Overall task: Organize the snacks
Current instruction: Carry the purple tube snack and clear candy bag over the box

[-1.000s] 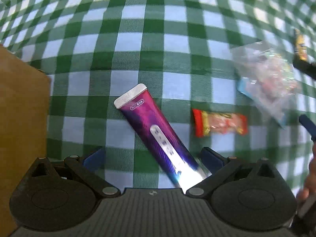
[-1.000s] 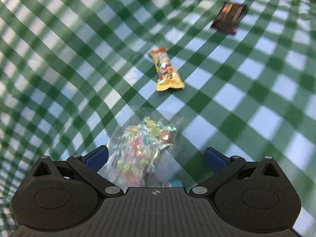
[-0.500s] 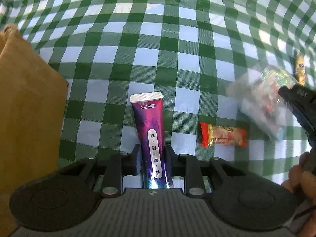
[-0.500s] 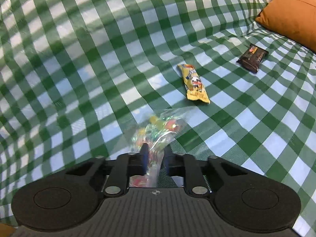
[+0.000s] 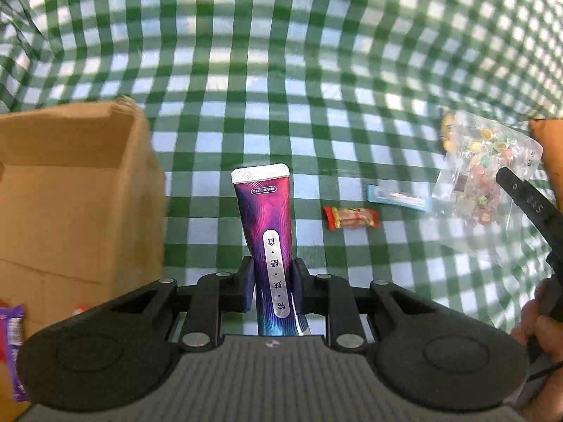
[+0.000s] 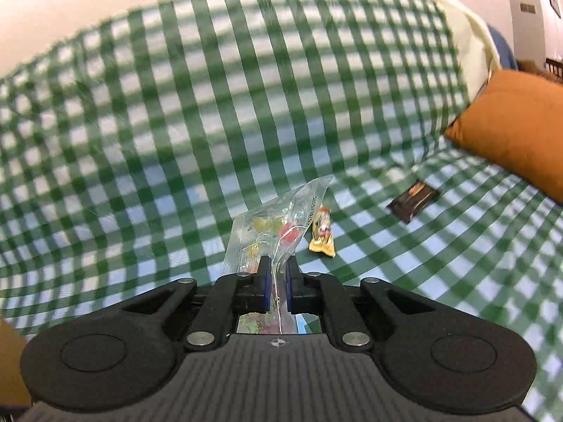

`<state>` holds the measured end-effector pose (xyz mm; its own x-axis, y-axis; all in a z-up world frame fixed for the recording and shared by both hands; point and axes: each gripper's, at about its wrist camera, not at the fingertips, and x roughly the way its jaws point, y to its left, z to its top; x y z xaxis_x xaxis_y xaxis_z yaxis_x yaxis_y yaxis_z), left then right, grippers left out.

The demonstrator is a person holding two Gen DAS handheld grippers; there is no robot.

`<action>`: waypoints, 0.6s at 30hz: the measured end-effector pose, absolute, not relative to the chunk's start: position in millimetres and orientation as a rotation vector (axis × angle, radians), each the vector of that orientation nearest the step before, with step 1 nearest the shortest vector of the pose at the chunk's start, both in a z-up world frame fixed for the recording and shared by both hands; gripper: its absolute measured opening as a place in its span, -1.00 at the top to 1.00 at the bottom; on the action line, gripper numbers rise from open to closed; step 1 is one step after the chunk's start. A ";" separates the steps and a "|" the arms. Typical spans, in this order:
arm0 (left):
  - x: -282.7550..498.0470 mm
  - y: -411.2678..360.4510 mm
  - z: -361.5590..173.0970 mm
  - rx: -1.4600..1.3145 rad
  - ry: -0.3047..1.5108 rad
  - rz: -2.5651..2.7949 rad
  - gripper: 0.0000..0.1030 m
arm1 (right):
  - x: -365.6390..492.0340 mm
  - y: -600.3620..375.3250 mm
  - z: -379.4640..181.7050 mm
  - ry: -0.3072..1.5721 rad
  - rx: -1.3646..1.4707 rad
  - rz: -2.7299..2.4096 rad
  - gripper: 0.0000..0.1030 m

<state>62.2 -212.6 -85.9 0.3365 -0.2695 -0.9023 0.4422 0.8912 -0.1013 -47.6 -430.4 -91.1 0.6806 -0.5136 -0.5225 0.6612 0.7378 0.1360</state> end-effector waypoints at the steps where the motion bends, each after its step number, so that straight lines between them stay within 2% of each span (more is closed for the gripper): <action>1: 55.8 -204.3 -75.7 0.174 1.122 -0.478 0.53 | -60.5 -422.1 -80.9 0.467 0.321 -0.666 0.83; 10: -11.4 -99.9 4.1 0.195 0.985 -0.494 0.53 | -165.7 -314.3 -22.7 0.468 0.287 -0.503 0.83; 18: -66.4 13.8 33.9 0.204 0.950 -0.386 0.53 | -223.9 -192.1 2.5 0.553 0.320 -0.289 0.82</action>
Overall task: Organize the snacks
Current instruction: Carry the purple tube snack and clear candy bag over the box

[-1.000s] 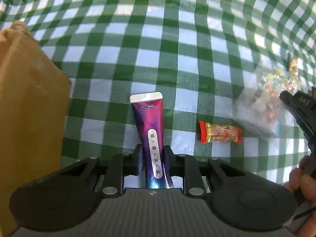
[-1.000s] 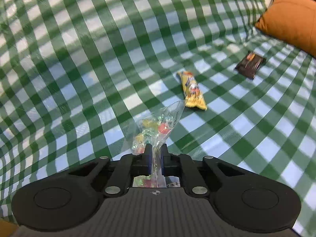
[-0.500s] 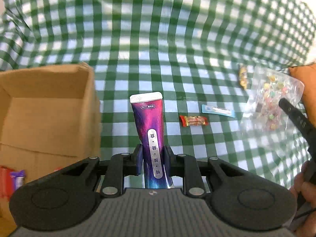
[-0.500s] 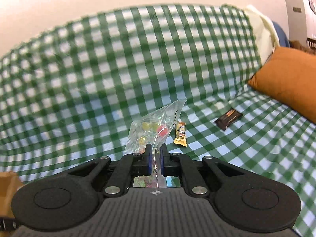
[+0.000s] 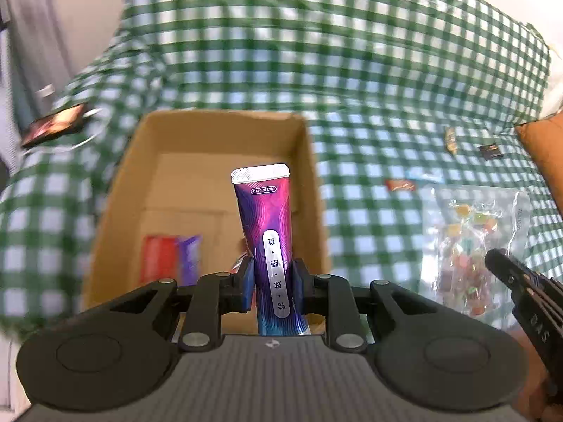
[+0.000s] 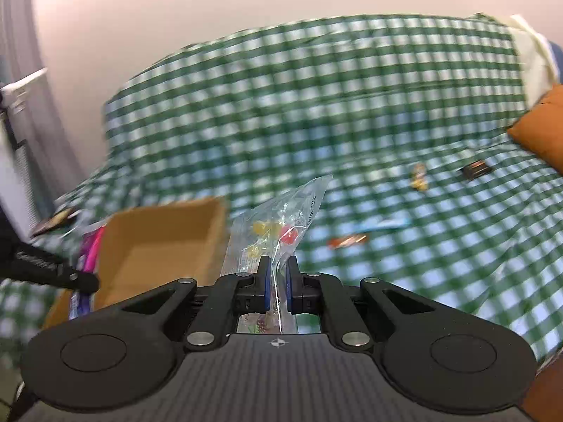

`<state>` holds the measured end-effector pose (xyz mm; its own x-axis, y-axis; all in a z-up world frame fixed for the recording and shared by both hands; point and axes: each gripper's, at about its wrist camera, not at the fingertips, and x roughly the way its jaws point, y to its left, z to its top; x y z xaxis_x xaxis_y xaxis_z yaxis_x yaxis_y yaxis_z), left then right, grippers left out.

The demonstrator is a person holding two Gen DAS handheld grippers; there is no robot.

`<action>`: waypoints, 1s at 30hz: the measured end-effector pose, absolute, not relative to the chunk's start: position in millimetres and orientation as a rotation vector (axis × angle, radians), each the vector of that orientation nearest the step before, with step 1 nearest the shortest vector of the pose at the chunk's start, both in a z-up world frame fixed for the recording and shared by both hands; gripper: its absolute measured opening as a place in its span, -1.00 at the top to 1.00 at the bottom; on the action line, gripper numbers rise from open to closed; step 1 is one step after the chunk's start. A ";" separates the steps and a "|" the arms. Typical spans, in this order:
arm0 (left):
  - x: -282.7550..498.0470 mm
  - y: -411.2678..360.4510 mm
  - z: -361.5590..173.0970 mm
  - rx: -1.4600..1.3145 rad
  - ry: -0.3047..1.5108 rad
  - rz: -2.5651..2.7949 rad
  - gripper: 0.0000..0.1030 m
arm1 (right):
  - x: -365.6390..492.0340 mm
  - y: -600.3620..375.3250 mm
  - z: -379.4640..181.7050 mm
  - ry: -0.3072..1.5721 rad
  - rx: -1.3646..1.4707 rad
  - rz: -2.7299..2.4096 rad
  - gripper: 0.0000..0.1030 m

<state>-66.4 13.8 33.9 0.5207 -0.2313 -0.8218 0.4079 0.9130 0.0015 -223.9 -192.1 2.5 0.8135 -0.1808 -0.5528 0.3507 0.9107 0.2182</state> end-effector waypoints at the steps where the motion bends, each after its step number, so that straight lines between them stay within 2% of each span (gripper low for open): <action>1: -74.0 34.0 36.5 0.204 0.949 -0.374 0.53 | -228.8 -177.8 5.4 0.564 0.318 -0.262 0.82; 9: -114.9 119.1 27.6 0.156 0.919 -0.321 0.53 | -255.7 -91.3 19.0 0.611 0.181 -0.129 0.82; 30: -146.2 155.5 25.0 0.075 0.878 -0.374 0.52 | -276.7 -52.7 38.3 0.619 0.058 -0.100 0.82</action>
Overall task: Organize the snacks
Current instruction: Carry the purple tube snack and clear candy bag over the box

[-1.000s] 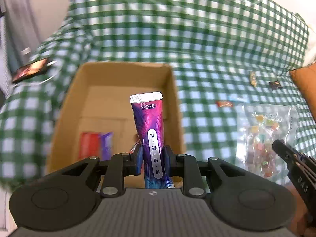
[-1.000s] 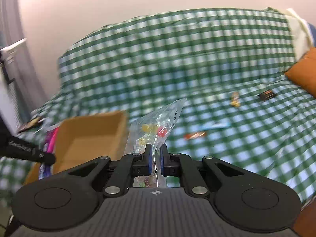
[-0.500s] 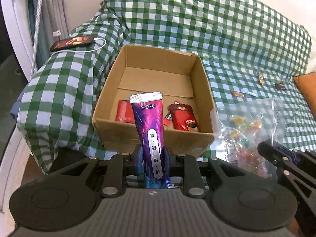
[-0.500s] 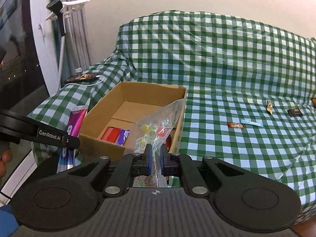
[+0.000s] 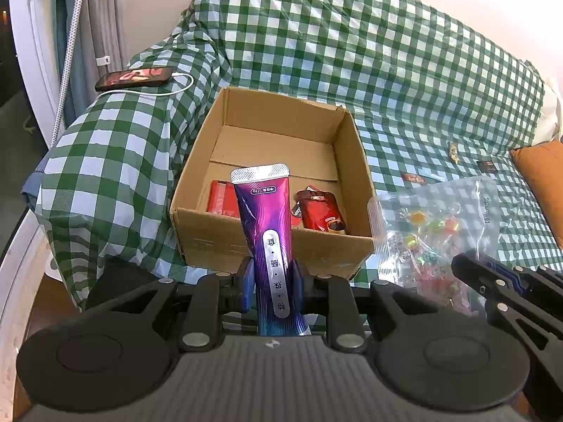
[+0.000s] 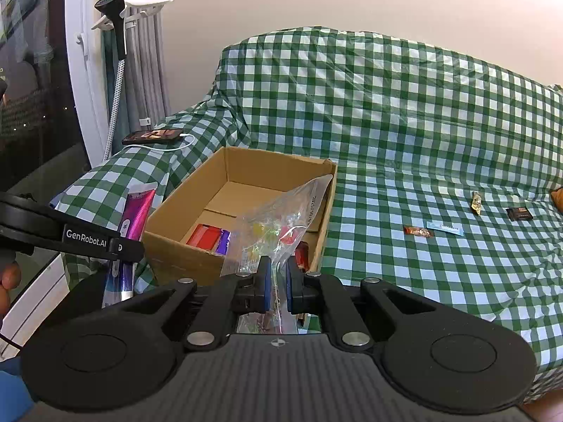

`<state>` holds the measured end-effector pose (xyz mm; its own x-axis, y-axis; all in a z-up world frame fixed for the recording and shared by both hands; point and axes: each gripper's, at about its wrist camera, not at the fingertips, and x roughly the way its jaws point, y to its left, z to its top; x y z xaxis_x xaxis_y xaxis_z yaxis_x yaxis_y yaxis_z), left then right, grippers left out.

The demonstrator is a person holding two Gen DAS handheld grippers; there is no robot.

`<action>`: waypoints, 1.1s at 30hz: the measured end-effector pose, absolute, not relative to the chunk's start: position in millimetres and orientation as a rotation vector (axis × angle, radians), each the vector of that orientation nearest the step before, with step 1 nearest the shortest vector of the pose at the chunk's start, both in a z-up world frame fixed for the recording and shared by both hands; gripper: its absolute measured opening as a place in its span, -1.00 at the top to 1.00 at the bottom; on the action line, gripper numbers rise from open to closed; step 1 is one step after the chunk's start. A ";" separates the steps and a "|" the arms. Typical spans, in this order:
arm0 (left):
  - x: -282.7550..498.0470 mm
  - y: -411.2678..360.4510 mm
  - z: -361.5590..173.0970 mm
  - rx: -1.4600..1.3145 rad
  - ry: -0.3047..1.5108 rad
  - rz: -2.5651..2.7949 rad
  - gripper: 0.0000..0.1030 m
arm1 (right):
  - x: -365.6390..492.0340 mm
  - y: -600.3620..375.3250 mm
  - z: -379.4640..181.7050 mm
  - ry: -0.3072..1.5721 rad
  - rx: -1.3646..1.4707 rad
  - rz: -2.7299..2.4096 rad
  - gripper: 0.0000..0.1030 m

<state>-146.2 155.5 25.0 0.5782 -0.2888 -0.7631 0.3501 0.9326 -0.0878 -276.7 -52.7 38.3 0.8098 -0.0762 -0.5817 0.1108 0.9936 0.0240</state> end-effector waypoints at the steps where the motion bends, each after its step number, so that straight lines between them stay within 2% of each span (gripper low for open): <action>1: -146.0 155.3 24.8 0.075 0.878 -0.374 0.52 | -276.8 -53.0 37.9 0.618 0.057 -0.100 0.82; 33: -126.7 147.0 9.6 0.065 0.940 -0.365 0.52 | -254.3 -53.6 22.3 0.693 0.041 -0.086 0.82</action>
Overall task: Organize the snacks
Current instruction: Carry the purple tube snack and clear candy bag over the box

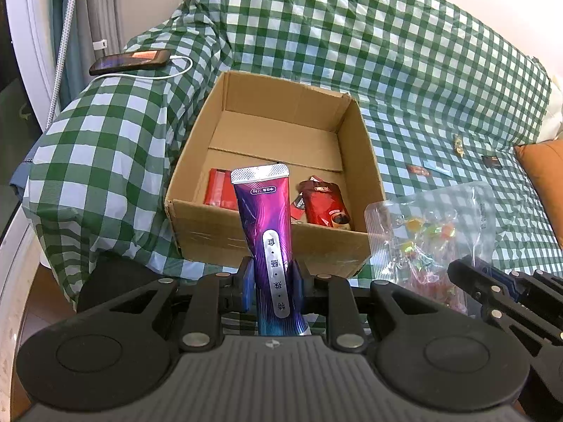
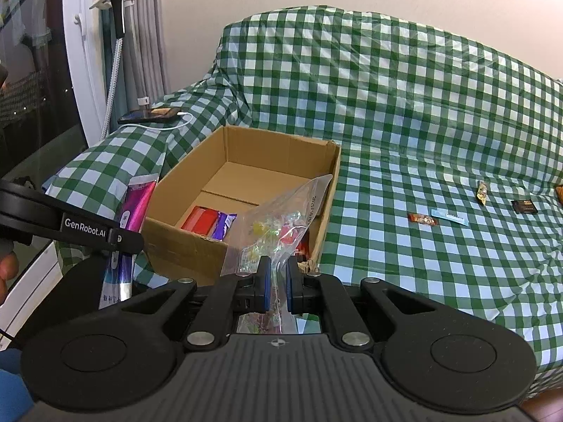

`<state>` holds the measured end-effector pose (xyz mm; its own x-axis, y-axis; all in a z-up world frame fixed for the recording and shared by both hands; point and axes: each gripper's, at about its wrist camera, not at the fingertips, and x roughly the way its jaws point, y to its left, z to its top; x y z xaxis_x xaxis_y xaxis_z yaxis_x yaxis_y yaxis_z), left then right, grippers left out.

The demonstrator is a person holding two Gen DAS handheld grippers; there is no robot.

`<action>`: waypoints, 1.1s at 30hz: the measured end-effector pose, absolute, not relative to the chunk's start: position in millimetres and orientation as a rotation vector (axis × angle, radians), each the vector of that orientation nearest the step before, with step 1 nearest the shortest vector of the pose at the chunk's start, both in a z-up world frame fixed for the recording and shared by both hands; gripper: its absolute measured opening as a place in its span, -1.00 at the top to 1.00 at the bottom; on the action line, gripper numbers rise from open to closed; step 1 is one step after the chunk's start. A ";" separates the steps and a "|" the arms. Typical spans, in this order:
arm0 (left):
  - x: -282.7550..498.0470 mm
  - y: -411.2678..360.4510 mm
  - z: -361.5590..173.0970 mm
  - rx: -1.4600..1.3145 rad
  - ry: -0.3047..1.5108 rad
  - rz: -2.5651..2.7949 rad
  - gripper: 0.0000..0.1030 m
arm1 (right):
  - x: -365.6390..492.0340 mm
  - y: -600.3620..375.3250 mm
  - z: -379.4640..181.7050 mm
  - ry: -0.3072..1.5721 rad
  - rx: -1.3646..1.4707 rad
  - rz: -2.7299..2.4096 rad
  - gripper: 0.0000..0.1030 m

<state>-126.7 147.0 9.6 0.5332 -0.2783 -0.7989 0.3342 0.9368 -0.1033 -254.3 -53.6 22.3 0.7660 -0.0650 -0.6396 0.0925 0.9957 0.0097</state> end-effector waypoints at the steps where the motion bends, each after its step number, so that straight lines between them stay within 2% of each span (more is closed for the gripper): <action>1: -125.3 146.5 8.5 0.064 0.944 -0.365 0.52 | -253.2 -53.5 21.9 0.697 0.040 -0.085 0.82; 16: -89.7 141.3 1.9 0.033 0.962 -0.325 0.52 | -220.6 -56.6 17.6 0.739 0.030 -0.094 0.82; 33: 8.4 118.8 -13.8 0.030 0.961 -0.307 0.52 | -116.7 -68.6 5.6 0.713 0.060 -0.095 0.82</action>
<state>8.4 118.8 -13.8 0.5332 -0.2440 -0.8100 0.2702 0.9565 -0.1103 -116.7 -68.7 5.6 0.7521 -0.0666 -0.6556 0.1076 0.9939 0.0225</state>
